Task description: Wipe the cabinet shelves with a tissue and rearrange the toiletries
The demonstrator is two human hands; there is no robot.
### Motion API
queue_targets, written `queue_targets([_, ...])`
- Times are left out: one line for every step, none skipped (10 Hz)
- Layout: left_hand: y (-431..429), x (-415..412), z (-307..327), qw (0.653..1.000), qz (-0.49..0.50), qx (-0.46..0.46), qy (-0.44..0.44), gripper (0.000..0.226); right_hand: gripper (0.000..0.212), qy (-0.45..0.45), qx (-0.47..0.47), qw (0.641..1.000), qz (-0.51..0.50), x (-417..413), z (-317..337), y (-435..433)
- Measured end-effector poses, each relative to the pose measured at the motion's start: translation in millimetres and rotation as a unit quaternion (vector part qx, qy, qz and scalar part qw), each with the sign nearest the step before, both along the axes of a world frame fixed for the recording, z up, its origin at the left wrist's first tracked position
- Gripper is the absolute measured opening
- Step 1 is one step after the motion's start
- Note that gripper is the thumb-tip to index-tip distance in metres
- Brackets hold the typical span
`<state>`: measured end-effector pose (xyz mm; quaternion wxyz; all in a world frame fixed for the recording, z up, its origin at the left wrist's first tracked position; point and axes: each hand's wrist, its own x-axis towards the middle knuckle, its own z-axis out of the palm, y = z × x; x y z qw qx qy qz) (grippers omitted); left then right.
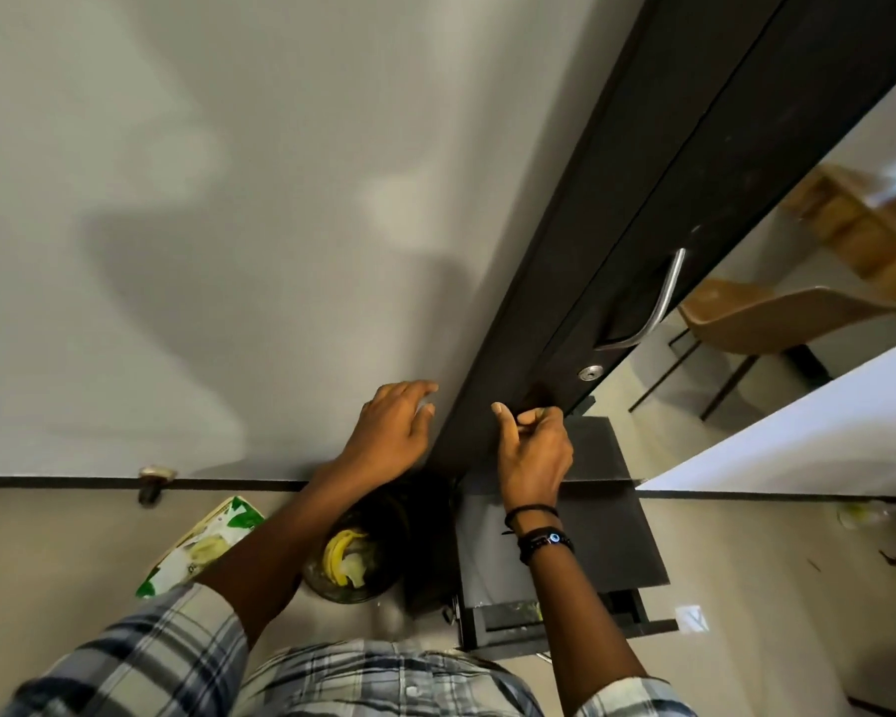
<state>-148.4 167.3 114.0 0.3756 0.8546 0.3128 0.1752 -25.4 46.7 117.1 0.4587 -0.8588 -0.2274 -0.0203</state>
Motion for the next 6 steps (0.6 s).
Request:
queue_targets([1, 2, -7, 1.000, 0.006, 0.001, 0.007, 0.036, 0.032, 0.005, 0.012, 1.000, 0.003, 3, -5, 1])
queue_targets([0, 3, -10, 1.000, 0.007, 0.001, 0.016, 0.036, 0.031, 0.011, 0.018, 1.000, 0.004, 2, -5, 1])
queue_targets([0, 1, -14, 1.000, 0.010, 0.012, 0.018, 0.036, 0.028, 0.020, 0.042, 0.999, 0.002, -2, -5, -1])
queue_targets([0, -5, -16, 0.999, 0.017, 0.035, 0.033, 0.038, 0.026, -0.004, 0.013, 0.999, 0.050, -13, -14, -2])
queue_targets([3, -19, -26, 0.995, 0.032, 0.082, 0.047, 0.042, 0.025, -0.076, -0.057, 0.985, 0.141, -33, -26, 8])
queue_targets([4, -35, -34, 0.990, 0.042, 0.105, 0.089, 0.047, 0.037, -0.090, -0.142, 0.957, 0.237, -50, -41, 25])
